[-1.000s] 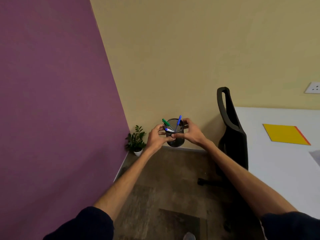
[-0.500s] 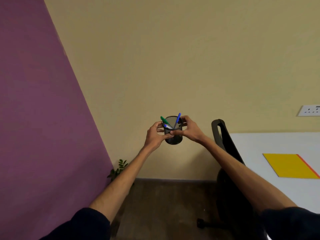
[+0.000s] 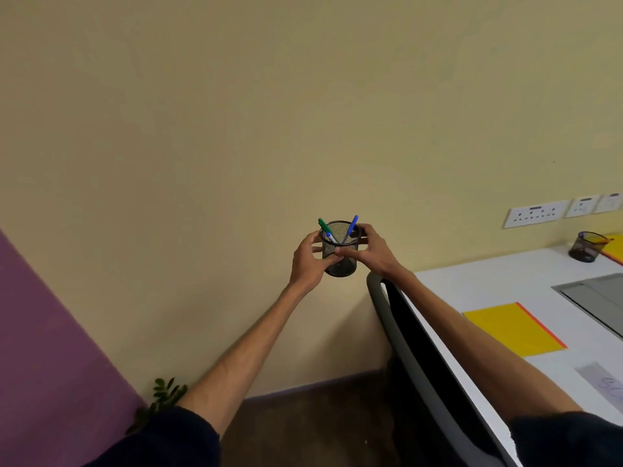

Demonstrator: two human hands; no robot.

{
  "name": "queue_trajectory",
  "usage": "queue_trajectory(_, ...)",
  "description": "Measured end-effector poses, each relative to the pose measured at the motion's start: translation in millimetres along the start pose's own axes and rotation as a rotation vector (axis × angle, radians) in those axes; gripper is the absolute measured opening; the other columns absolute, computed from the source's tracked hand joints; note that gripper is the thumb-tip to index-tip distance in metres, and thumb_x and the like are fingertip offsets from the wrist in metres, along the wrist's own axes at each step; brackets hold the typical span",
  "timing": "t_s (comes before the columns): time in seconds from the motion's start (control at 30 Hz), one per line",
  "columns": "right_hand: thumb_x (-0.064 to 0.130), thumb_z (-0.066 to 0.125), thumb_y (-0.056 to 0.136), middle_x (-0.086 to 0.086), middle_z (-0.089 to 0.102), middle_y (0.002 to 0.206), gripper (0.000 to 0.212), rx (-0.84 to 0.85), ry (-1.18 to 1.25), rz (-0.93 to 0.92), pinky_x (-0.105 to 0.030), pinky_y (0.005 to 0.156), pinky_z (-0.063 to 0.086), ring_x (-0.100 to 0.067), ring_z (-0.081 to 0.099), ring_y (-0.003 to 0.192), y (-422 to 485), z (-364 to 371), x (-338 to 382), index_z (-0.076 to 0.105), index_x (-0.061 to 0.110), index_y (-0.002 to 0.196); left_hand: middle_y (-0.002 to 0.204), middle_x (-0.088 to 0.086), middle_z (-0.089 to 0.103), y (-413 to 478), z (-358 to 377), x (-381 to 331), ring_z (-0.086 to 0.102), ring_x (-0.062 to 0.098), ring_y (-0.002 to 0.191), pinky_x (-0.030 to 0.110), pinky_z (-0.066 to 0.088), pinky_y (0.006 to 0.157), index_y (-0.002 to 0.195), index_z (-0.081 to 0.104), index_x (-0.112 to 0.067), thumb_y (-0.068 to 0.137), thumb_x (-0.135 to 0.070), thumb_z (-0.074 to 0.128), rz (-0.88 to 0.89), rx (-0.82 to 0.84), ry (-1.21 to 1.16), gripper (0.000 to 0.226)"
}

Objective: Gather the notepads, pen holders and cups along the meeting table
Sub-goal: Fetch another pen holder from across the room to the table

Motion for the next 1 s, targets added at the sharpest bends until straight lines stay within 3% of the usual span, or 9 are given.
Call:
queue_trajectory(0.17, 0.037, 0.083, 0.074, -0.003, 0.06, 0.127, 0.072, -0.108, -0.026, 0.052, -0.026, 0.088, 0.047, -0.02, 0.059, 0.109, 53.9, -19.3, -37.4, 0.048, 0.012, 0.133, 0.126, -0.007, 0.06, 80.4, 36.0, 19.7, 0.058, 0.008, 0.103, 0.013, 0.045, 0.07, 0.132, 0.053, -0.022, 0.074, -0.027, 0.084, 0.035, 0.122, -0.005, 0.066)
queue_trajectory(0.43, 0.043, 0.083, 0.073, 0.007, 0.058, 0.117, 0.072, -0.318, -0.046, 0.164, -0.013, 0.074, 0.044, -0.014, 0.059, 0.103, 108.1, -65.5, -92.6, 0.049, 0.017, 0.131, 0.122, -0.007, 0.063, 181.9, 105.5, 33.0, 0.061, 0.008, 0.099, 0.014, 0.047, 0.067, 0.128, 0.055, -0.02, 0.069, -0.025, 0.088, 0.085, 0.359, -0.052, 0.068)
queue_trajectory(0.73, 0.04, 0.085, 0.071, 0.009, 0.058, 0.116, 0.067, -0.48, -0.073, 0.369, -0.014, 0.075, 0.044, -0.013, 0.059, 0.104, 95.9, -124.9, -183.0, 0.049, 0.023, 0.125, 0.115, -0.009, 0.063, 214.7, 232.4, 62.9, 0.064, 0.011, 0.099, 0.019, 0.052, 0.072, 0.123, 0.058, -0.019, 0.065, -0.024, 0.09, 0.059, 0.633, -0.113, 0.066)
queue_trajectory(0.83, 0.039, 0.086, 0.07, 0.009, 0.059, 0.116, 0.066, -0.545, -0.07, 0.442, -0.014, 0.078, 0.045, -0.012, 0.06, 0.104, 90.8, -150.7, -217.5, 0.051, 0.022, 0.123, 0.11, -0.015, 0.062, 223.9, 282.0, 66.7, 0.061, 0.001, 0.094, 0.012, 0.047, 0.068, 0.12, 0.058, -0.023, 0.064, -0.025, 0.09, 0.059, 0.717, -0.1, 0.064)
queue_trajectory(0.9, 0.039, 0.087, 0.069, 0.01, 0.06, 0.114, 0.068, -0.591, -0.063, 0.487, -0.011, 0.075, 0.045, -0.01, 0.06, 0.103, 87.7, -167.8, -245.2, 0.051, 0.021, 0.124, 0.112, -0.014, 0.062, 228.4, 317.3, 75.0, 0.061, 0.003, 0.095, 0.011, 0.046, 0.068, 0.12, 0.057, -0.023, 0.063, -0.025, 0.09, 0.046, 0.754, -0.098, 0.066)
queue_trajectory(1.0, 0.038, 0.088, 0.068, 0.011, 0.06, 0.112, 0.069, -0.618, -0.051, 0.522, -0.009, 0.073, 0.044, -0.008, 0.06, 0.102, 92.9, -187.2, -280.1, 0.051, 0.022, 0.124, 0.119, -0.011, 0.062, 239.1, 363.5, 86.4, 0.062, 0.008, 0.101, 0.02, 0.051, 0.076, 0.122, 0.056, -0.023, 0.062, -0.024, 0.09, 0.045, 0.802, -0.085, 0.07)
Point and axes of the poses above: each hand's wrist, its own y-axis towards the middle knuckle, its own z-axis out of the palm, x = y × z, the point moved 6 cm from there along y, towards the middle knuckle
